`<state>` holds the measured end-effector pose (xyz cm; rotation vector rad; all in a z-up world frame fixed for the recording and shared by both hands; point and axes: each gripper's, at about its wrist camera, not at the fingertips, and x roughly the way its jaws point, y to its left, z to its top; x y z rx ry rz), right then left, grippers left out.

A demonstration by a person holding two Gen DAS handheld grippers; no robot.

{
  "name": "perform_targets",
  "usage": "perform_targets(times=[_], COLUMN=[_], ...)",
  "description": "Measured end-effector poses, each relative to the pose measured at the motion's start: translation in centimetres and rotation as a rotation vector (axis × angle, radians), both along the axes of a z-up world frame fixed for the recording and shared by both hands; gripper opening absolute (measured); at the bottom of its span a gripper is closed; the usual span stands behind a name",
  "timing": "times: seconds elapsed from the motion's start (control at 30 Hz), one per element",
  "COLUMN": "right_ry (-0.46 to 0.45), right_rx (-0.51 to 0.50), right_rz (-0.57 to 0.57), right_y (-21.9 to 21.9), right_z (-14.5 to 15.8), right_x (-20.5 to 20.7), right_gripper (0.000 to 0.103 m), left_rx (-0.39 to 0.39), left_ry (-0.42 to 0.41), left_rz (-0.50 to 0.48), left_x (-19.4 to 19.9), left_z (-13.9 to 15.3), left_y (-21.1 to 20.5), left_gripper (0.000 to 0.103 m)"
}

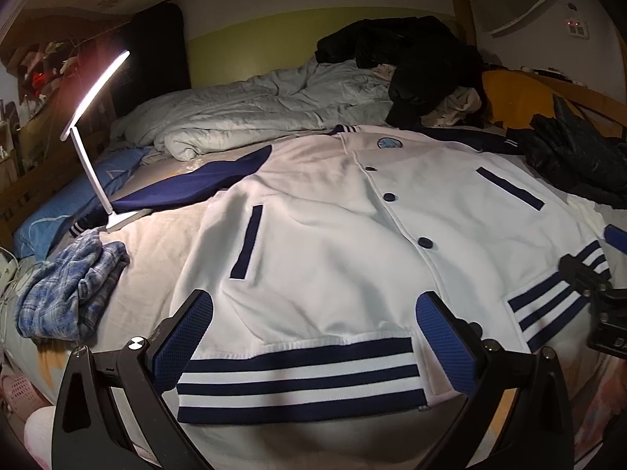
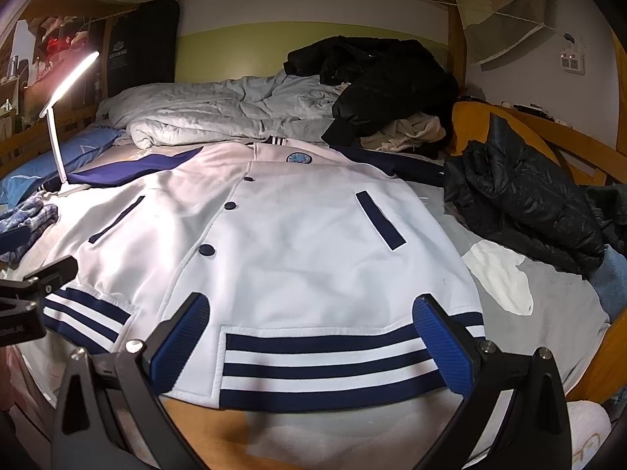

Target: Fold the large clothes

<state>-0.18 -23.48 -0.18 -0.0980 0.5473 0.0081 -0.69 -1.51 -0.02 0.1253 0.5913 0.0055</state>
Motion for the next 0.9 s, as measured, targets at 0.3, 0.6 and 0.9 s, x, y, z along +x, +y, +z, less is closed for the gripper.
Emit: perform_targets(times=[0.3, 0.6, 0.9], right_ry=[0.017, 0.004, 0.021], right_rx=[-0.042, -0.005, 0.000], right_rz=[-0.021, -0.071, -0.063], right_y=[-0.2, -0.7, -0.7], right_z=[-0.7, 0.0, -0.1], right_x=[0.8, 0.8, 1.1], right_gripper=[0.103, 0.103, 0.103], left_rx=[-0.077, -0.052, -0.074], left_ry=[-0.006, -0.005, -0.016], left_rz=[0.010, -0.013, -0.025], left_x=[0.1, -0.4, -0.9], left_z=[0.9, 0.6, 1.1], left_y=[0.7, 1.0, 1.1], left_gripper=[0.103, 0.103, 0.103])
